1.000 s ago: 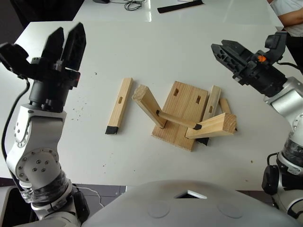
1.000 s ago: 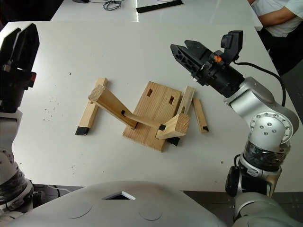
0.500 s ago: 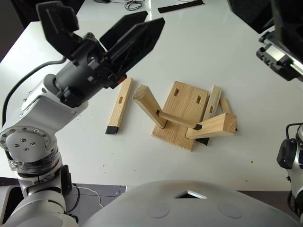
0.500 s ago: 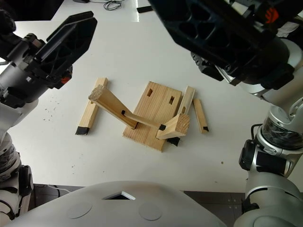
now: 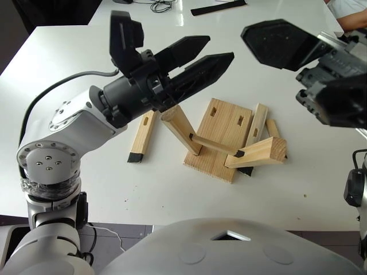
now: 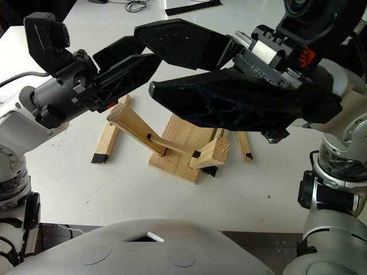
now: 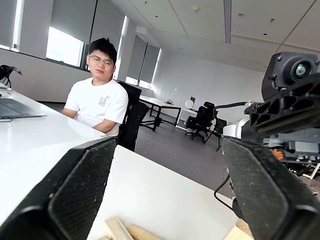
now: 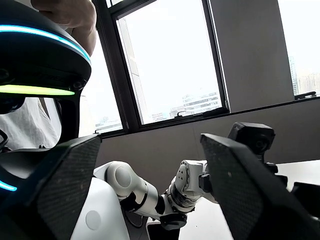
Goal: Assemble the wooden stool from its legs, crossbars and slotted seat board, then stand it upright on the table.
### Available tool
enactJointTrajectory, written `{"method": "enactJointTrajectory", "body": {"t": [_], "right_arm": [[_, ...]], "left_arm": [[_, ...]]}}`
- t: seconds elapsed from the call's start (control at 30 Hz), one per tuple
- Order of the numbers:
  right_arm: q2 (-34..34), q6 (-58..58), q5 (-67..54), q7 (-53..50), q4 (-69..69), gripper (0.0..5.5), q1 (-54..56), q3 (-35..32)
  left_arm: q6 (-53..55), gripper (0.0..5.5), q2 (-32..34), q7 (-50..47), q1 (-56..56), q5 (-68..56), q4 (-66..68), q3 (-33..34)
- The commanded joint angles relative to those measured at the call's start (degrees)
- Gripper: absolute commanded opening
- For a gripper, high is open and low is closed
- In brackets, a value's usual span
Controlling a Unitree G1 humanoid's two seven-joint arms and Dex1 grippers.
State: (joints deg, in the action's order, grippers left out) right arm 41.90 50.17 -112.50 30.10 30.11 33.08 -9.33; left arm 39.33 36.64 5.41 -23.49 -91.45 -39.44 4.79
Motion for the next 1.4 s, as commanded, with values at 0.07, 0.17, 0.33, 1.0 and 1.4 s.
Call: {"method": "enactJointTrajectory", "body": {"t": [0.07, 0.17, 0.33, 1.0, 1.4], "right_arm": [[3.45, 1.37, -0.5, 2.98, 1.89, 3.69, -3.42, 0.17], [7.02, 2.15, -0.5, 3.78, 5.51, 3.69, -10.36, 1.83], [9.26, 6.82, 19.0, 4.21, 10.04, 3.69, -24.51, 9.98], [6.28, -11.46, 40.61, -11.5, -11.87, 3.69, -12.71, 6.72], [9.24, -23.0, 79.95, 4.66, -18.71, 2.42, -20.79, 26.75]], "left_arm": [[0.47, 3.84, 2.16, -0.88, -1.57, -1.97, -0.53, 0.92], [2.51, 3.84, 2.74, -0.11, 2.37, 1.57, -0.09, -1.74], [7.55, 3.84, 4.8, 5.15, 11.7, 16.69, 4.2, -11.97], [-4.4, 3.84, 7.26, 4.0, 8.17, 6.17, 13.9, 21.83], [-10.39, 3.64, 14.06, 35.92, 59.46, 44.1, 9.83, 3.5]]}}
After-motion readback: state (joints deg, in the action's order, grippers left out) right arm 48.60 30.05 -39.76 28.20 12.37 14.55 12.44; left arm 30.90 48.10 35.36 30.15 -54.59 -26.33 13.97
